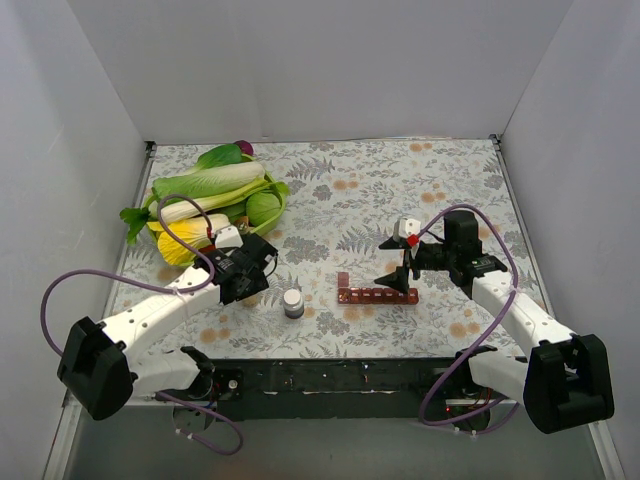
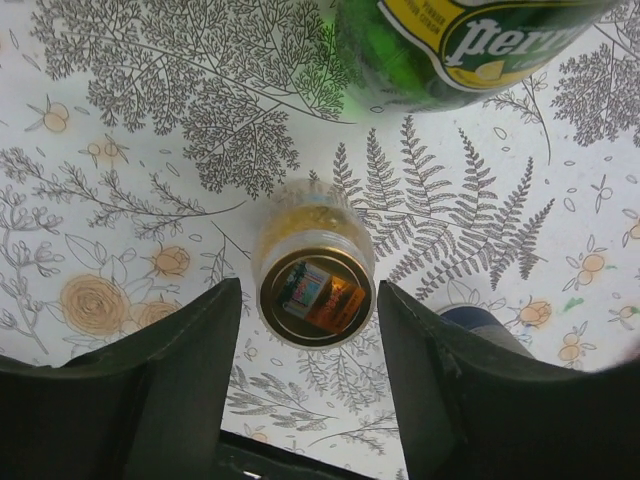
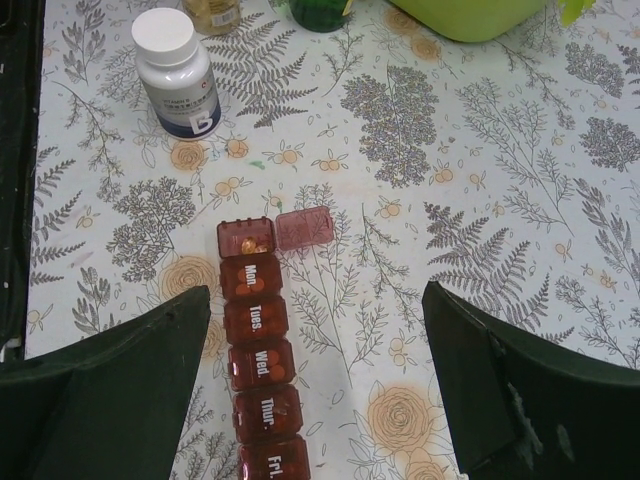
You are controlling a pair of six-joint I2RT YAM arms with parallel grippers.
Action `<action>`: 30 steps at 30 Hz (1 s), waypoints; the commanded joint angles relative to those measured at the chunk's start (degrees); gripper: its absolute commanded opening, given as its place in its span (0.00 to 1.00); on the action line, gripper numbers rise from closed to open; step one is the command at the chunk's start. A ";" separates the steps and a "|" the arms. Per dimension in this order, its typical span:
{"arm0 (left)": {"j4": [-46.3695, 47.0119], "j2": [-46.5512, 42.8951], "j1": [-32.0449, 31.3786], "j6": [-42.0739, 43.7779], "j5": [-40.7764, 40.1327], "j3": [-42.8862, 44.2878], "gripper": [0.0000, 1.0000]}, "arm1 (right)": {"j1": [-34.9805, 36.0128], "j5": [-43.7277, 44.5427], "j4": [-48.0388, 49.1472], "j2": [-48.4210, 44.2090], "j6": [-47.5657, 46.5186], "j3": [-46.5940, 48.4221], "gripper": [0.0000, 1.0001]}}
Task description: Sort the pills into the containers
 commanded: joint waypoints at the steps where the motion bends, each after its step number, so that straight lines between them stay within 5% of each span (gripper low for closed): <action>1: 0.22 -2.16 0.28 -2.21 -1.25 1.01 0.66 | -0.15 -0.28 -1.42 -0.56 -4.06 -0.14 0.93; 4: -1.89 -3.74 0.37 -2.47 -0.11 2.32 0.83 | -0.06 -1.42 -4.93 -0.20 -10.64 0.74 0.94; 10: -5.06 -7.95 0.37 2.61 6.56 8.20 0.86 | 2.04 -0.56 -24.96 1.11 -42.50 3.55 0.95; 13: -0.42 -12.52 0.37 13.32 18.32 10.93 0.88 | 4.50 5.07 -32.26 4.53 -49.13 5.05 0.94; 18: 14.42 -16.05 0.46 23.54 36.52 11.38 0.98 | 7.93 15.26 -23.19 8.23 -41.36 0.75 0.91; 23: 21.91 -3.06 0.46 26.97 42.61 14.36 0.98 | 8.37 20.01 -18.49 10.42 -34.50 0.04 0.90; 30: 34.56 13.82 5.98 25.74 50.43 16.65 0.78 | 8.81 22.92 -17.08 12.10 -33.16 -1.54 0.77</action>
